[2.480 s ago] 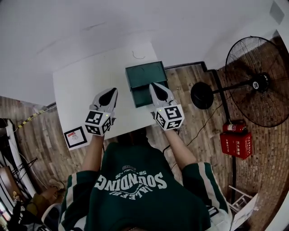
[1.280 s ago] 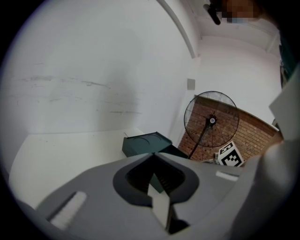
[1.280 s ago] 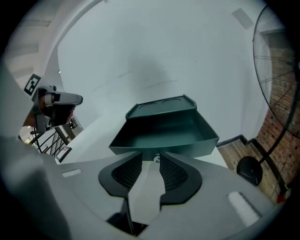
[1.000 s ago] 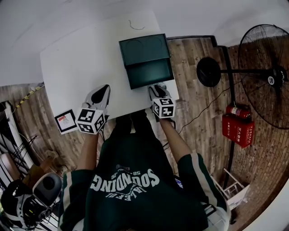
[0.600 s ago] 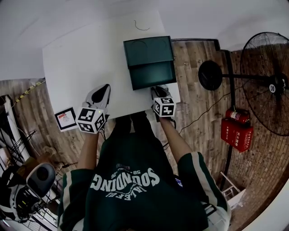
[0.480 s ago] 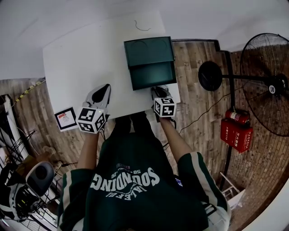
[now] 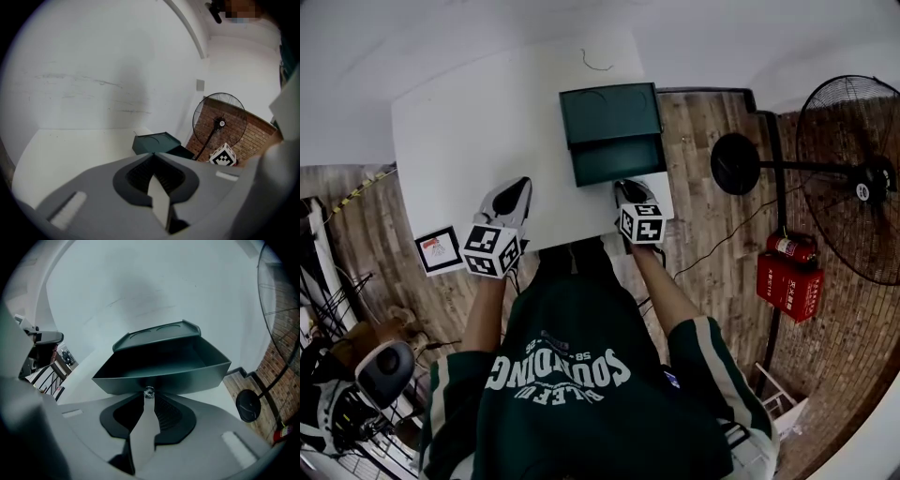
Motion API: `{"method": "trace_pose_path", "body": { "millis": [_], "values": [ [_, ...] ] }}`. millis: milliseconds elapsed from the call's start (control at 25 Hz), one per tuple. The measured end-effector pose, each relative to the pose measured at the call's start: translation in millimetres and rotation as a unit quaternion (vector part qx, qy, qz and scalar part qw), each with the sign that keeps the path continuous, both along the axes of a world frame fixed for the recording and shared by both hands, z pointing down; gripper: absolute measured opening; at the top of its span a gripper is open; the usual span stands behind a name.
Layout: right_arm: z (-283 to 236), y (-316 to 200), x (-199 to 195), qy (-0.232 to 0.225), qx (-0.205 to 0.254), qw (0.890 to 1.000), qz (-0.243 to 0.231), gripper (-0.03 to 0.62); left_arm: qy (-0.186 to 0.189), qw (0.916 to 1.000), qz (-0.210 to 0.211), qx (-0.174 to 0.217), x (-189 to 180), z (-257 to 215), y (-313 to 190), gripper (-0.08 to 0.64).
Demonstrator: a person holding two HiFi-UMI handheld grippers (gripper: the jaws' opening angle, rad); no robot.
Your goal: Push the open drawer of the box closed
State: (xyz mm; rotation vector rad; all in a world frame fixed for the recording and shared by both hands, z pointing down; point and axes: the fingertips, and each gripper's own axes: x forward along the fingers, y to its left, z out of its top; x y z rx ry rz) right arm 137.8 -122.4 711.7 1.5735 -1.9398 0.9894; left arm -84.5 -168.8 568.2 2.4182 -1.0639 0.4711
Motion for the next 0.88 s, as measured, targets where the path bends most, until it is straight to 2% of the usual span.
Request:
{"method": "trace_pose_path", "body": {
  "millis": [560,880],
  "values": [
    [3,-56,-2,0.007,0.004,1.000,-0.026,0.071,-0.003,0.9995,-0.031,-0.005,-23,4,-10,0.052],
    [2,-87,0,0.003,0.009,1.000,-0.015,0.071,-0.005,0.9986,-0.052,-0.008,-38,5,-11,0.052]
  ]
}}
